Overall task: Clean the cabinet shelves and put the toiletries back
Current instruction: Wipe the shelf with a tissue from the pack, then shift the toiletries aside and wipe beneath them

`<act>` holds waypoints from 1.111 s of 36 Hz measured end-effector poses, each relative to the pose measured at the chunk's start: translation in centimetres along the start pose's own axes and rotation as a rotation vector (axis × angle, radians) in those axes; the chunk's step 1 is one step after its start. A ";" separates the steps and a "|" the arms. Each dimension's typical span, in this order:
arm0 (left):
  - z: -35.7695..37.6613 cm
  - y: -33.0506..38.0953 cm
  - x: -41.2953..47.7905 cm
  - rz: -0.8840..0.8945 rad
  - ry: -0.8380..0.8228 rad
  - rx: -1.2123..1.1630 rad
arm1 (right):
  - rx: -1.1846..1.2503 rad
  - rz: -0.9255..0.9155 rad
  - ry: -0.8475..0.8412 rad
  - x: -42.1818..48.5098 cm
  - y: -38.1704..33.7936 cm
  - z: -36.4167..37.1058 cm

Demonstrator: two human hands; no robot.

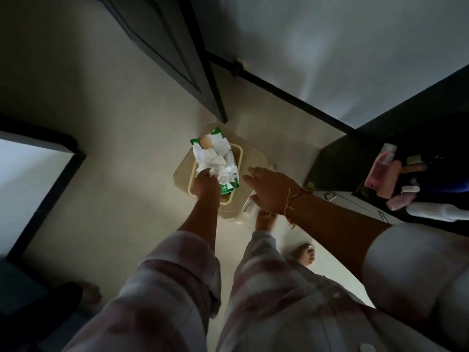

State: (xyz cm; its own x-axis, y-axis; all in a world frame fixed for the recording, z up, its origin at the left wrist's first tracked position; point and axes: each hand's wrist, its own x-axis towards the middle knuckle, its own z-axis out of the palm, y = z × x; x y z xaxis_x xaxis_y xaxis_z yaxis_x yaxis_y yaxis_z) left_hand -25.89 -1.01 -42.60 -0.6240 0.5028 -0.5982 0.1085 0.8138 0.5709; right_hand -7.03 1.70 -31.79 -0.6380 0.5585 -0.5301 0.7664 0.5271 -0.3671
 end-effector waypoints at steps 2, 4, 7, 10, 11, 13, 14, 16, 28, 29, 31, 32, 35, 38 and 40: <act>-0.2 0.1 0.3 0.030 0.006 0.138 | -0.007 0.008 0.002 0.3 -0.1 0.0; -0.4 0.1 0.0 0.041 0.027 0.168 | -0.007 0.017 0.002 0.5 -0.1 0.2; -0.5 0.2 -0.7 0.011 0.032 0.095 | -0.005 0.036 0.005 0.6 -0.1 0.5; -0.6 0.0 -1.3 0.007 0.008 0.022 | -0.008 0.062 0.018 0.6 -0.1 0.8; -0.7 0.1 -1.6 0.024 0.009 0.020 | -0.006 0.071 0.024 0.5 -0.1 0.8; -0.9 0.3 -2.3 0.077 0.022 0.048 | 0.000 0.088 0.036 0.3 -0.1 0.8; -1.0 0.4 -2.6 0.111 0.027 0.077 | 0.006 0.095 0.043 0.1 0.0 0.8; -1.1 0.3 -2.9 0.181 0.004 0.163 | 0.028 0.124 0.053 -0.3 0.2 0.8; -1.1 1.9 -6.4 0.513 -0.097 0.522 | 0.091 0.263 0.146 -5.4 3.3 0.1; -0.8 2.4 -7.0 0.543 -0.093 0.537 | 0.094 0.273 0.149 -6.0 3.6 0.1; 0.2 3.4 -8.6 0.629 -0.088 0.555 | 0.109 0.296 0.170 -7.3 4.2 0.3; 0.8 4.0 -9.5 0.675 -0.097 0.566 | 0.123 0.314 0.186 -8.0 4.5 0.4; 3.2 5.4 -12.7 0.833 -0.188 0.598 | 0.178 0.377 0.257 -10.5 5.3 0.7; 6.1 6.0 -15.7 0.970 -0.298 0.586 | 0.230 0.443 0.356 -13.4 6.2 1.1; 8.0 6.5 -17.9 1.055 -0.362 0.589 | 0.279 0.503 0.420 -15.6 7.0 1.5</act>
State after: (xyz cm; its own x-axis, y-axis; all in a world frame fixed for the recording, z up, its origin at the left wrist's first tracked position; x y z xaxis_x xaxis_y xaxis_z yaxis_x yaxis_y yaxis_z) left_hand -7.81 -2.38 -32.63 0.2134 0.9607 -0.1773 0.8094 -0.0723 0.5828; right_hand 8.41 -4.33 -27.24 -0.1338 0.9202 -0.3678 0.9301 -0.0115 -0.3672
